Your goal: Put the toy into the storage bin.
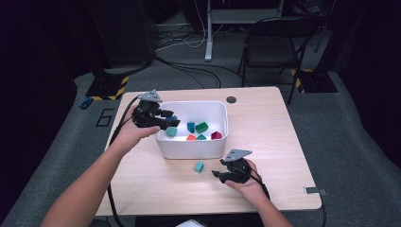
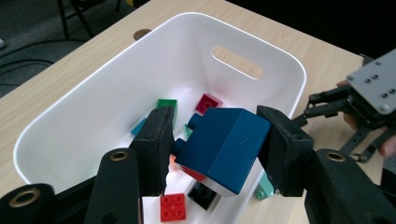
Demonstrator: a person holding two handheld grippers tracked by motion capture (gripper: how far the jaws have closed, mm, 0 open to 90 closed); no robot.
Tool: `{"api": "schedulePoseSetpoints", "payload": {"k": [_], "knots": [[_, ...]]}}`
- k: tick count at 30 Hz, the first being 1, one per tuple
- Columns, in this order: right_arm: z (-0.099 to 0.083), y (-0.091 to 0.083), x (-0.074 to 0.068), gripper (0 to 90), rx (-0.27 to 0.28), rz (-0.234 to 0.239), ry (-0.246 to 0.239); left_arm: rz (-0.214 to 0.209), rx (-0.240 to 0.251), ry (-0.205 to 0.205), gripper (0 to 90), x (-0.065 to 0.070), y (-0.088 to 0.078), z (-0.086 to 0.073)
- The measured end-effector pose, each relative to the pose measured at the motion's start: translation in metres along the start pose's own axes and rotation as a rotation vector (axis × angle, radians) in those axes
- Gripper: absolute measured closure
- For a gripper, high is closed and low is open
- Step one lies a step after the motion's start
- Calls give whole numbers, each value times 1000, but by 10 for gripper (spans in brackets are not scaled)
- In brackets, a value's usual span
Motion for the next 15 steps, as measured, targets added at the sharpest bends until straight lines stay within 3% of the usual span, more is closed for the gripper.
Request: {"api": "schedulePoseSetpoints", "payload": {"k": [10, 15], "knots": [[0, 1, 1, 404, -3, -3, -3, 0, 11, -3, 480, -10, 28, 21], [-1, 0, 1, 404, -3, -2, 1, -7, 13, 20, 480, -12, 47, 28]]}}
Point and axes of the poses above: each handheld gripper's, and its own axes: y roughly forward along the jaws, z roughly out of its top, x roughly to its right, the point moved 9 cm from there along y, roughly forward along the jaws, and after that the axes turned 2 degrees about x, right-handed, at the moved point
